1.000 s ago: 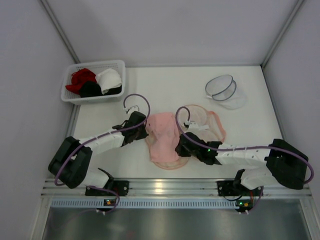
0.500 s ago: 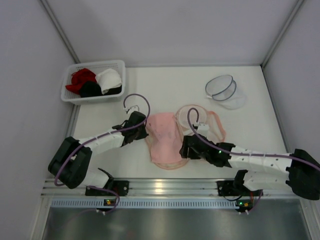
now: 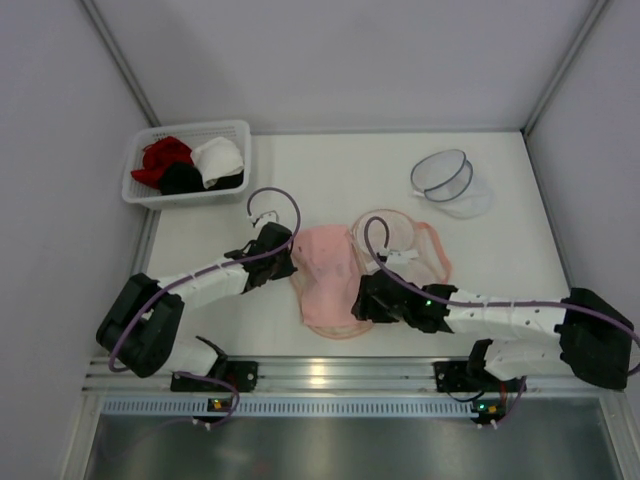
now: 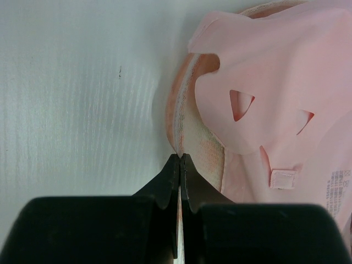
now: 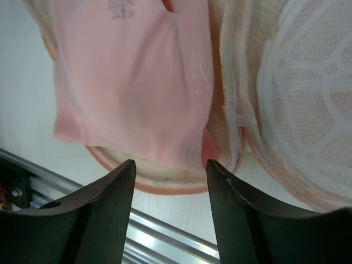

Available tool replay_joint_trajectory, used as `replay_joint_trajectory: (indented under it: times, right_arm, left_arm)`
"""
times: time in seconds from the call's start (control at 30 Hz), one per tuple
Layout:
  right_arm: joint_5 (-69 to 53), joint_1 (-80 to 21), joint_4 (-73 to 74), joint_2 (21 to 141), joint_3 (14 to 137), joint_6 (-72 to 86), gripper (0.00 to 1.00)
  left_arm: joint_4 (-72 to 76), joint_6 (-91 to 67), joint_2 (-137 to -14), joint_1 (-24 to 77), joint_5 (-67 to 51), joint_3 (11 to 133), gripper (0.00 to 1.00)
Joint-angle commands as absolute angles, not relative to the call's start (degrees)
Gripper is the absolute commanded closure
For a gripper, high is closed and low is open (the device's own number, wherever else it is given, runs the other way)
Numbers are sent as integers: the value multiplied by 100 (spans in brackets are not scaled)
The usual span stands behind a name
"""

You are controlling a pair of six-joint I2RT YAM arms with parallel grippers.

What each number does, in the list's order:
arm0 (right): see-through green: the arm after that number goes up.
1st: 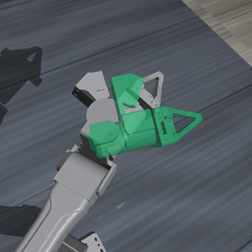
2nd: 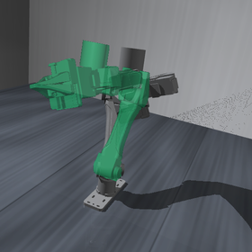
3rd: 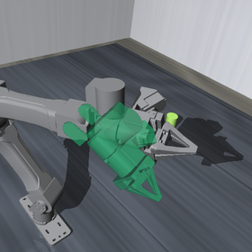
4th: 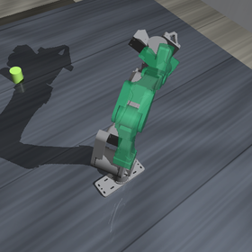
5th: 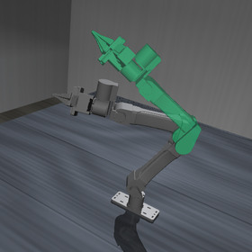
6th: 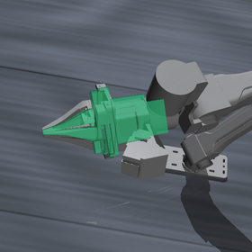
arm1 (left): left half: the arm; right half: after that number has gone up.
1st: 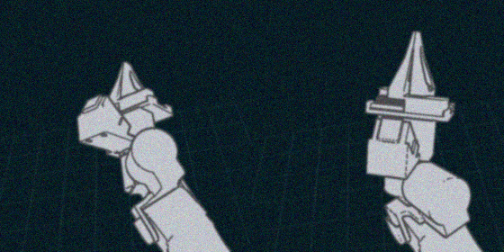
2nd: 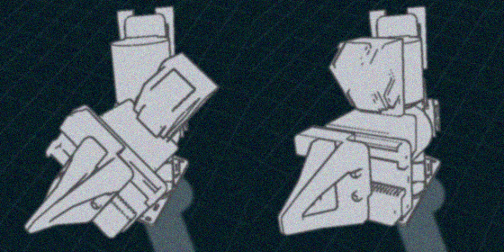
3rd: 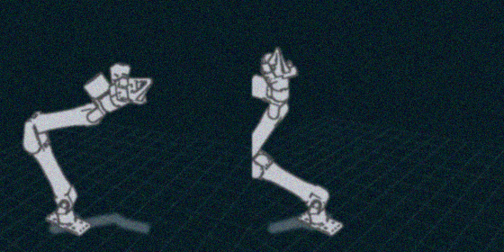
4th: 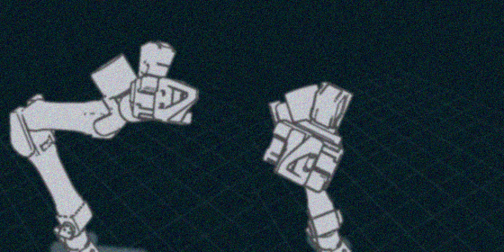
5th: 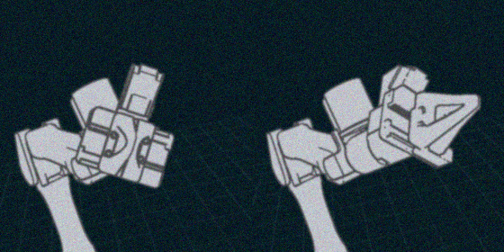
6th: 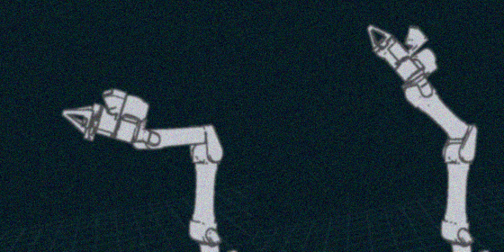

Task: Place the bra in the laundry bag and zip it closed
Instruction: Adjust the bra in the laundry bag.

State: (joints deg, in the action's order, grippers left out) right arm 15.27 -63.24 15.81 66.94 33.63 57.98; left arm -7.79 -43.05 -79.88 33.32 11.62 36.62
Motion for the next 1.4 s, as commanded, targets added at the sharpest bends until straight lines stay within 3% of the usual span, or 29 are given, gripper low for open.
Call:
replay_joint_trajectory:
  times: [0.0,0.2,0.3,0.33,0.43,0.53,0.8,1.0,1.13,1.23,1.37]
  right_arm:
    - [1555,-6434,1099,7031,3235,6108,45]
    - [1889,-6442,967,7330,3182,6214,51]
    - [2021,-6442,853,7356,3094,6240,64]
    - [2039,-6434,826,7383,3085,6232,73]
    - [2118,-6442,913,7462,3129,6047,90]
    - [2320,-6434,1291,7453,3339,5766,97]
    - [2760,-6399,1714,7304,3437,5388,100]
    - [2233,-6399,1301,7480,3524,5317,79]
    - [2293,-6398,1660,7156,3822,5151,46]
    - [2617,-6390,2283,6883,4244,5028,37]
    - [2848,-6354,2909,6627,4675,4975,34]
  left_arm:
    - [-729,-4210,-7910,3331,1213,3762,100]
    - [-765,-4184,-7857,3331,1230,3753,100]
    - [-756,-4184,-7866,3331,1213,3753,100]
    - [-756,-4175,-7892,3331,1213,3753,100]
    - [-756,-4140,-7919,3331,1204,3753,100]
    - [-773,-4078,-7928,3331,1230,3762,100]
    - [-774,-3973,-7998,3331,1116,3850,100]
    - [-782,-3938,-8007,3331,993,3876,100]
    - [-800,-3780,-7910,3331,932,3920,100]
    - [-861,-3727,-7875,3331,923,3955,100]
    - [-861,-3735,-7840,3331,888,3946,100]
